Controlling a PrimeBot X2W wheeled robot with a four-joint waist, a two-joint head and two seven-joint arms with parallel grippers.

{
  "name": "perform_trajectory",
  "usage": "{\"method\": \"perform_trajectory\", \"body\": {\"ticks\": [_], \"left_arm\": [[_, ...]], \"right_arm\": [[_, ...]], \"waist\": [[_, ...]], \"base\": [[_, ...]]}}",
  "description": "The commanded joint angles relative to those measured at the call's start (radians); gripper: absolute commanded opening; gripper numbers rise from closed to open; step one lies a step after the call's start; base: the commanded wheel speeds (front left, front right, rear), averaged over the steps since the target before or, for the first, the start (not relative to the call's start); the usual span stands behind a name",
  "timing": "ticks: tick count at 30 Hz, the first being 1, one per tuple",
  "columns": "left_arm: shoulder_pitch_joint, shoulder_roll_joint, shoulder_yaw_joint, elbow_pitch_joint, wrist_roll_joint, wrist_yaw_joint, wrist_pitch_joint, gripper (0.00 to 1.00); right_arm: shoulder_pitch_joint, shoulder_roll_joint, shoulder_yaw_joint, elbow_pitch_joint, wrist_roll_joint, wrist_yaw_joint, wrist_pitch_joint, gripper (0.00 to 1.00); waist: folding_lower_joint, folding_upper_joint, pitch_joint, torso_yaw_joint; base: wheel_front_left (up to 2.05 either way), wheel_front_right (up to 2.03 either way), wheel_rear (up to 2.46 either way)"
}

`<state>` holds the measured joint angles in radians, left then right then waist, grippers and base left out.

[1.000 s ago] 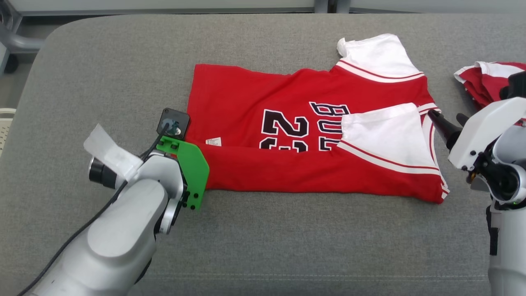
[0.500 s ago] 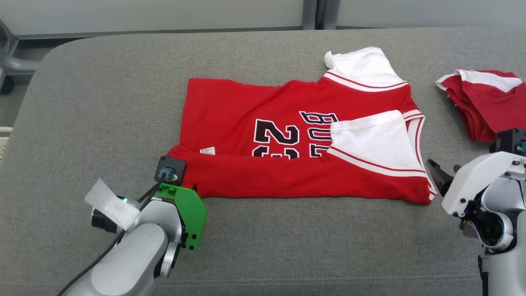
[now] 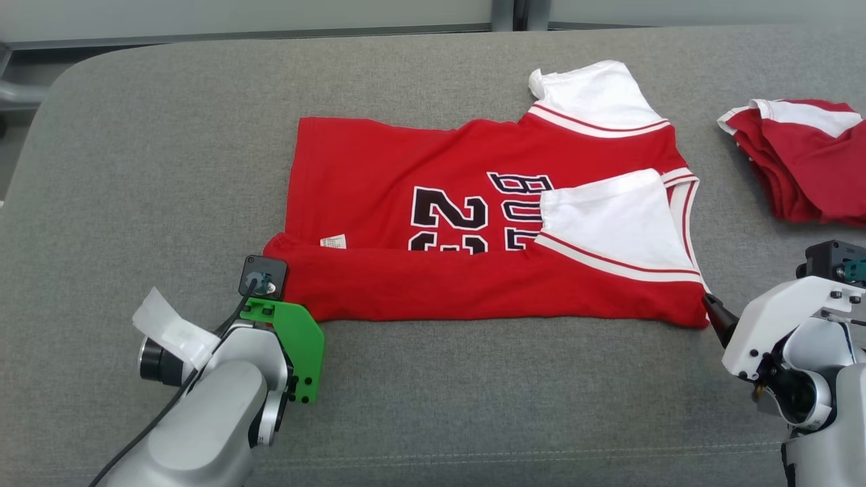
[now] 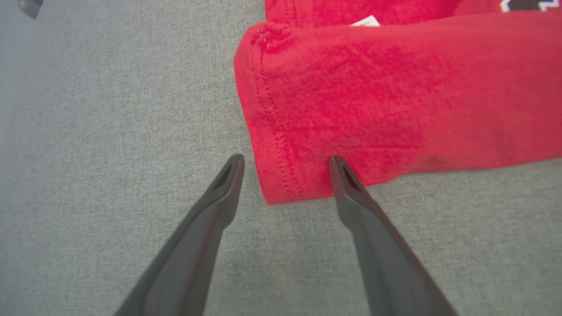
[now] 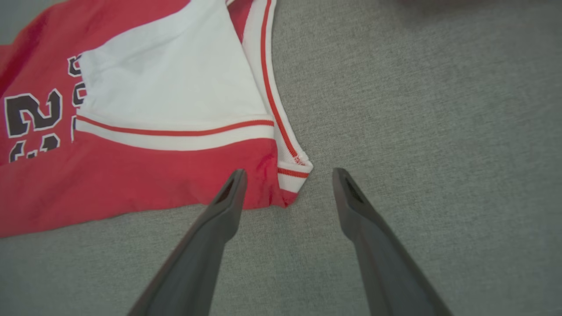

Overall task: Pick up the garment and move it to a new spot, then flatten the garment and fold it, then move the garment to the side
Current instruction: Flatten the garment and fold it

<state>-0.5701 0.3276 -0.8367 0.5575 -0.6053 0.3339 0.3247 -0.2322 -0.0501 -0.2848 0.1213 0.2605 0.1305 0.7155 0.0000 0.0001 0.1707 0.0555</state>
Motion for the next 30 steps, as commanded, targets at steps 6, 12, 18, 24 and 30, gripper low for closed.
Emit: {"method": "perform_trajectory", "body": {"ticks": [6, 12, 18, 24, 30], "left_arm": [[-0.039, -0.015, 0.010, 0.047, -0.016, -0.018, -0.002, 1.00], [-0.041, -0.035, 0.001, 0.074, -0.028, -0.035, 0.001, 1.00], [-0.041, -0.047, -0.003, 0.093, -0.037, -0.040, -0.007, 1.00], [-0.046, -0.046, 0.004, 0.121, -0.047, -0.036, -0.009, 1.00], [-0.044, -0.055, 0.012, 0.125, -0.068, -0.053, -0.013, 0.56]], "right_arm": [[-0.042, -0.002, 0.022, 0.054, 0.012, 0.000, -0.035, 1.00], [-0.064, -0.002, 0.029, 0.100, -0.016, 0.000, -0.025, 0.63], [-0.061, -0.002, 0.024, 0.116, -0.026, 0.000, -0.012, 0.46], [-0.049, -0.002, 0.033, 0.112, -0.035, 0.000, 0.009, 0.49], [-0.038, -0.001, 0.035, 0.112, -0.038, 0.000, 0.030, 0.24]], "waist": [[0.0000, -0.0001, 0.026, -0.003], [0.0000, -0.0001, 0.036, 0.004], [0.0000, -0.0001, 0.040, 0.011], [0.0000, -0.0001, 0.043, 0.011], [0.0000, -0.0001, 0.047, 0.009]], "base": [[0.00, 0.00, 0.00], [0.00, 0.00, 0.00], [0.00, 0.00, 0.00], [0.00, 0.00, 0.00], [0.00, 0.00, 0.00]]}}
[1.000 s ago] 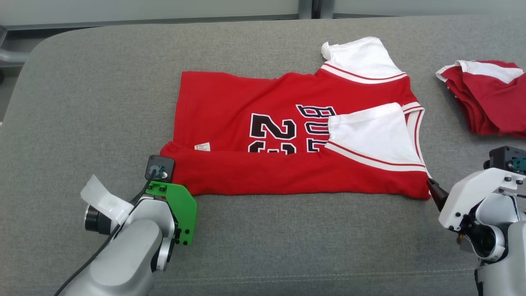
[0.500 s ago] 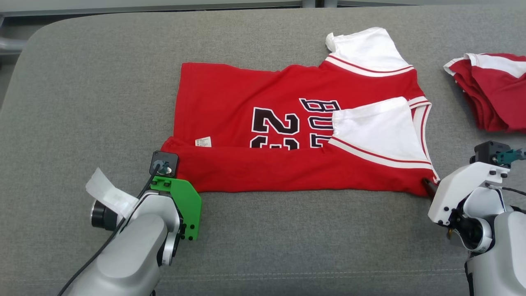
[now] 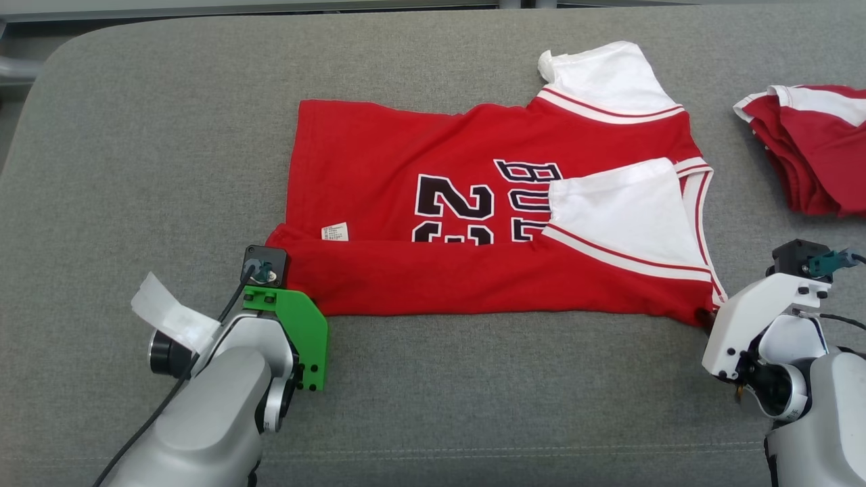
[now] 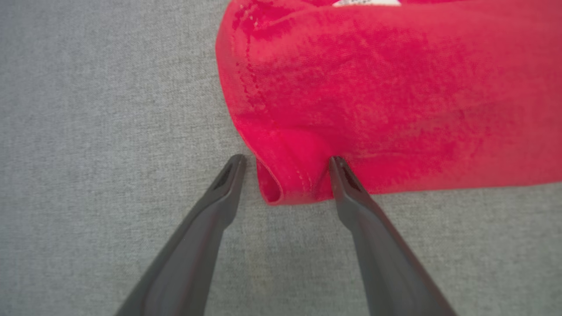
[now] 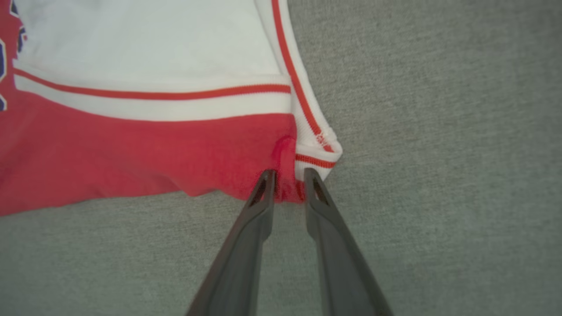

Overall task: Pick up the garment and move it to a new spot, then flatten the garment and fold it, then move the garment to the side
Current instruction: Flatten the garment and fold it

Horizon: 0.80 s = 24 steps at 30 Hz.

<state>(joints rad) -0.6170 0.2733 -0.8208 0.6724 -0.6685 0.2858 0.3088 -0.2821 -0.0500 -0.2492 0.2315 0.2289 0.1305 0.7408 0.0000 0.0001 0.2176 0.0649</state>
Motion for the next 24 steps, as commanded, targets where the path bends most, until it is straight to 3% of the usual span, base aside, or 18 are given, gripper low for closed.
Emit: {"method": "perform_trajectory", "body": {"ticks": [1, 2, 3, 14, 24], "left_arm": [[0.004, -0.003, -0.002, 0.009, -0.009, -0.009, -0.001, 0.34], [0.005, -0.004, -0.001, 0.009, -0.011, -0.011, -0.003, 0.07], [0.007, -0.005, 0.000, 0.008, -0.015, -0.013, -0.005, 0.00], [0.080, 0.008, 0.051, -0.028, -0.091, -0.047, -0.048, 0.00], [0.173, 0.049, 0.066, -0.080, -0.141, -0.058, -0.034, 0.00]], "right_arm": [[0.012, -0.002, 0.000, 0.001, -0.007, 0.000, 0.005, 0.16], [0.012, -0.002, -0.001, 0.000, -0.007, 0.000, 0.006, 0.00], [0.013, -0.002, -0.002, -0.001, -0.007, 0.000, 0.006, 0.00], [0.027, -0.002, -0.025, -0.031, 0.003, 0.000, 0.007, 0.00], [0.136, -0.003, -0.035, -0.172, 0.067, 0.000, 0.136, 0.00]], "waist": [[0.0000, -0.0001, 0.000, 0.000], [0.0000, -0.0001, 0.001, 0.000], [0.0000, -0.0001, 0.000, 0.000], [0.0000, -0.0001, -0.024, 0.006], [0.0000, -0.0001, -0.082, 0.007]], "base": [[0.00, 0.00, 0.00], [0.00, 0.00, 0.00], [0.00, 0.00, 0.00], [0.00, 0.00, 0.00], [0.00, 0.00, 0.00]]}}
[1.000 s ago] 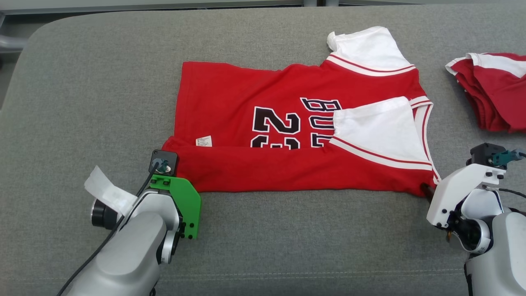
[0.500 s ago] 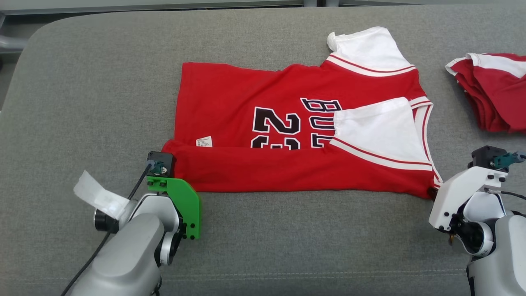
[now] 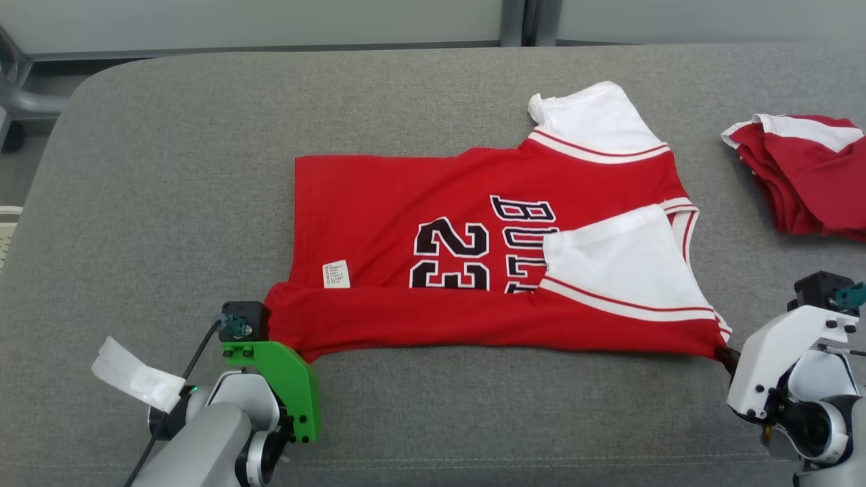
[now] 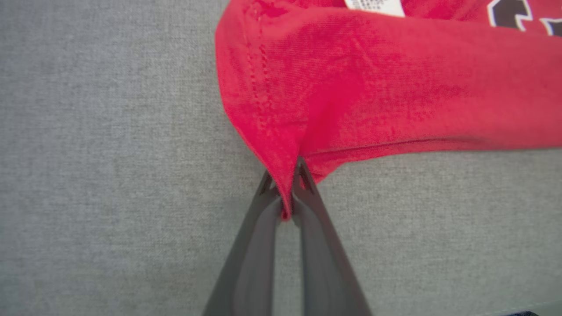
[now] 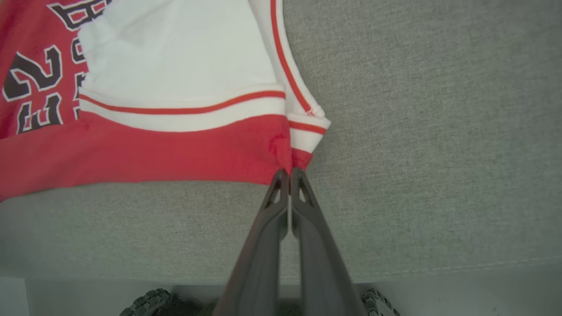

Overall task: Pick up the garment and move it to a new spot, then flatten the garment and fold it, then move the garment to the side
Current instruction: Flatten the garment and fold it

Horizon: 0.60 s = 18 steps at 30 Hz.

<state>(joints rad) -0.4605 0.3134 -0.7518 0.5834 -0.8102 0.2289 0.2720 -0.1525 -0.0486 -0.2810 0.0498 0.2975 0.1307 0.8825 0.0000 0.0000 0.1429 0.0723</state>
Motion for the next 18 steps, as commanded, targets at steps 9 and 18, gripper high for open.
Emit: {"method": "perform_trajectory", "body": {"ticks": [9, 18], "left_arm": [[0.097, 0.042, -0.011, -0.086, -0.019, 0.024, 0.027, 0.00], [0.200, 0.094, -0.018, -0.198, -0.044, 0.071, 0.088, 0.00]], "right_arm": [[0.144, -0.004, -0.037, -0.195, 0.063, 0.000, 0.130, 0.00], [0.196, -0.004, -0.034, -0.199, 0.089, 0.000, 0.146, 0.00]], "waist": [[0.0000, 0.0000, -0.048, -0.015], [0.0000, 0.0000, -0.060, -0.024]], "base": [[0.00, 0.00, 0.00], [0.00, 0.00, 0.00]]}}
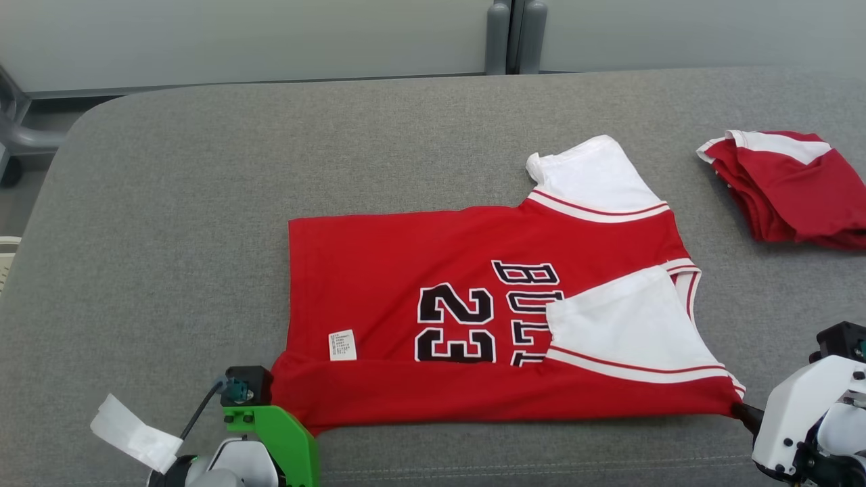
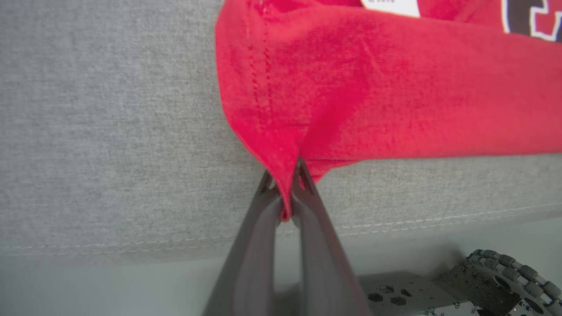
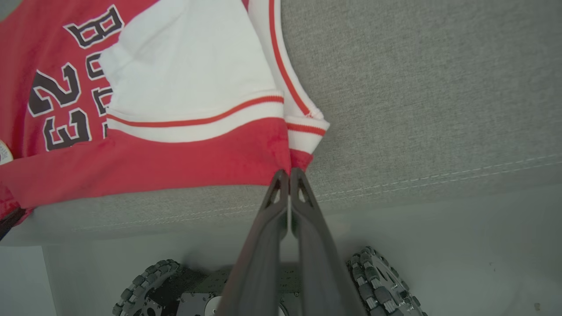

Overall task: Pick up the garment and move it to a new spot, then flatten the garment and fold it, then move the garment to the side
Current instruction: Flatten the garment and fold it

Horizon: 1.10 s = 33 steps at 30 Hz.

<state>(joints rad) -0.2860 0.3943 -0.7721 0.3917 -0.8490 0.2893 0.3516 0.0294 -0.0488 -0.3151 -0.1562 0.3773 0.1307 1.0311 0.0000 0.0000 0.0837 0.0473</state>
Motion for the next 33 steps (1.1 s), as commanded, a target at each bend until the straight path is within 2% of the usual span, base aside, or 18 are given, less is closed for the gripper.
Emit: {"method": "perform_trajectory", "body": {"ticks": [1, 7, 8, 9, 10, 11, 12, 17, 28, 33], "left_arm": [[0.032, 0.020, 0.003, -0.017, -0.007, 0.015, 0.011, 0.00], [0.054, 0.035, 0.004, -0.062, -0.014, 0.035, 0.024, 0.02], [0.057, 0.036, -0.002, -0.063, -0.013, 0.035, 0.032, 0.16], [0.060, 0.035, -0.004, -0.065, -0.016, 0.034, 0.035, 0.41], [0.059, 0.033, 0.000, -0.067, -0.016, 0.040, 0.027, 1.00], [0.057, 0.032, 0.002, -0.068, -0.011, 0.043, 0.020, 1.00], [0.059, 0.031, 0.002, -0.068, -0.009, 0.046, 0.016, 1.00], [0.072, 0.022, 0.032, -0.073, -0.002, 0.059, -0.064, 1.00], [0.121, -0.003, 0.185, -0.136, -0.034, 0.087, -0.349, 1.00], [0.120, -0.019, 0.263, -0.180, -0.064, 0.053, -0.470, 1.00]], "right_arm": [[0.014, -0.004, 0.000, 0.011, 0.010, 0.000, -0.007, 0.00], [0.029, -0.004, 0.003, 0.043, 0.009, 0.000, -0.010, 0.00], [0.030, -0.003, 0.007, 0.049, 0.010, 0.000, -0.006, 0.00], [0.031, -0.004, 0.011, 0.053, 0.011, 0.000, -0.005, 0.00], [0.029, -0.004, 0.017, 0.054, 0.011, 0.000, -0.008, 0.26], [0.027, -0.003, 0.022, 0.057, 0.009, 0.000, -0.014, 0.96], [0.026, -0.004, 0.024, 0.061, 0.006, 0.000, -0.019, 1.00], [-0.002, -0.004, 0.020, 0.072, 0.014, 0.000, -0.105, 1.00], [-0.041, -0.003, 0.005, 0.142, 0.040, 0.000, -0.320, 1.00], [-0.068, -0.004, 0.021, 0.167, 0.085, 0.000, -0.410, 1.00]], "waist": [[0.0000, 0.0000, -0.002, 0.003], [0.0000, 0.0000, -0.002, 0.014], [0.0000, 0.0000, -0.002, 0.014], [0.0000, 0.0000, -0.002, 0.014], [0.0000, 0.0000, -0.002, 0.014], [0.0000, 0.0000, -0.002, 0.014], [0.0000, 0.0000, -0.002, 0.013], [0.0000, 0.0000, -0.010, 0.012], [0.0000, 0.0000, -0.071, 0.030], [0.0000, 0.0000, -0.110, 0.035]], "base": [[0.00, 0.00, 0.00], [0.00, 0.00, 0.00], [0.00, 0.00, 0.00], [0.00, 0.00, 0.00], [0.00, 0.00, 0.00], [0.00, 0.00, 0.00], [0.00, 0.00, 0.00], [0.00, 0.00, 0.00], [0.00, 0.00, 0.00], [0.00, 0.00, 0.00]]}}
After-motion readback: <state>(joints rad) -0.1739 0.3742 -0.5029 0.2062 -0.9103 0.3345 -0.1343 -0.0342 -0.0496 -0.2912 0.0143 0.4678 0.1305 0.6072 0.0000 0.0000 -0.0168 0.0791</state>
